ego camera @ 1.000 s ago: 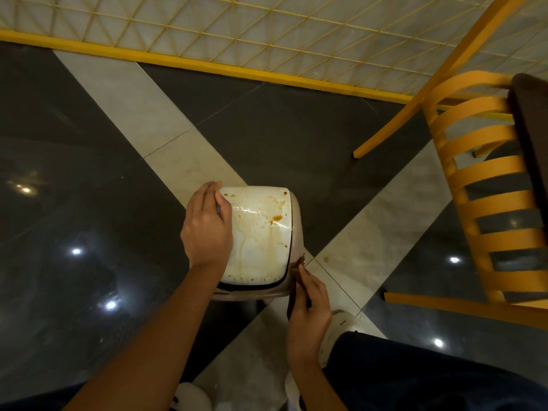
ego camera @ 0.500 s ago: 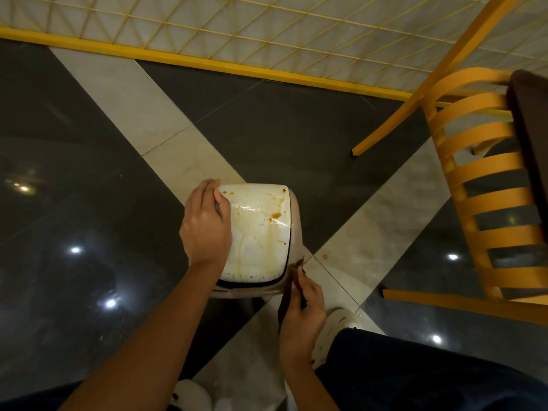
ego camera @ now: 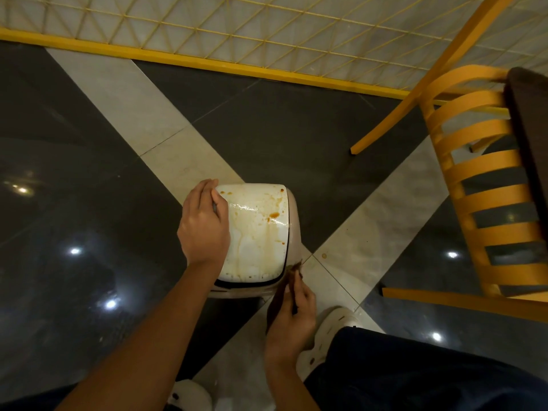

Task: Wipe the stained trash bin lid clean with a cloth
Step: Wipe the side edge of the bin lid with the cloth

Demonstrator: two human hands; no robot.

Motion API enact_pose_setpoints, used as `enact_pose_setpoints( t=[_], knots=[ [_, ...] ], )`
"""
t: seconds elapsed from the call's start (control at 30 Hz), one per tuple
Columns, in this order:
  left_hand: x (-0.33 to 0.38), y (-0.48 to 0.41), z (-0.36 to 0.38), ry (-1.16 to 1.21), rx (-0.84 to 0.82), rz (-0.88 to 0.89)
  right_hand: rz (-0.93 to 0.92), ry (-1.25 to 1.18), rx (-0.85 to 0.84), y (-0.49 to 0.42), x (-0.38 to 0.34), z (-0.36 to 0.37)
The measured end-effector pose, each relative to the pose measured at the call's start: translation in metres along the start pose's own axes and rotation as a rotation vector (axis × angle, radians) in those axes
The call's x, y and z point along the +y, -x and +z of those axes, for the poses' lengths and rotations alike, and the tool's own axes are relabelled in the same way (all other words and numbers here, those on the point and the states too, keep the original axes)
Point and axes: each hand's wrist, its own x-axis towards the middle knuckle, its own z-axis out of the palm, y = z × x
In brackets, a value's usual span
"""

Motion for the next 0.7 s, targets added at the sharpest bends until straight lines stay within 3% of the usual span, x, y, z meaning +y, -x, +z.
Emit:
enact_pose_setpoints(
  t=[0.1, 0.2, 0.5, 0.7],
  knots=[
    [-0.001, 0.000, 0.000, 0.004, -0.006, 0.000, 0.008, -0.020, -0.016, -0.029, -0.011, 0.004],
    [-0.001, 0.000, 0.000, 0.008, 0.003, -0.003, -0.002, 0.060, -0.139, -0.060, -0.017, 0.007],
    [-0.001, 0.001, 0.001, -0.006, 0.006, -0.004, -0.091, 0.102, -0.179, -0.036, -0.005, -0.012],
    [0.001, -0.001, 0.000, 0.020, -0.001, -0.029, -0.072, 0.176, -0.409, -0.098, -0.020, 0.000]
  ],
)
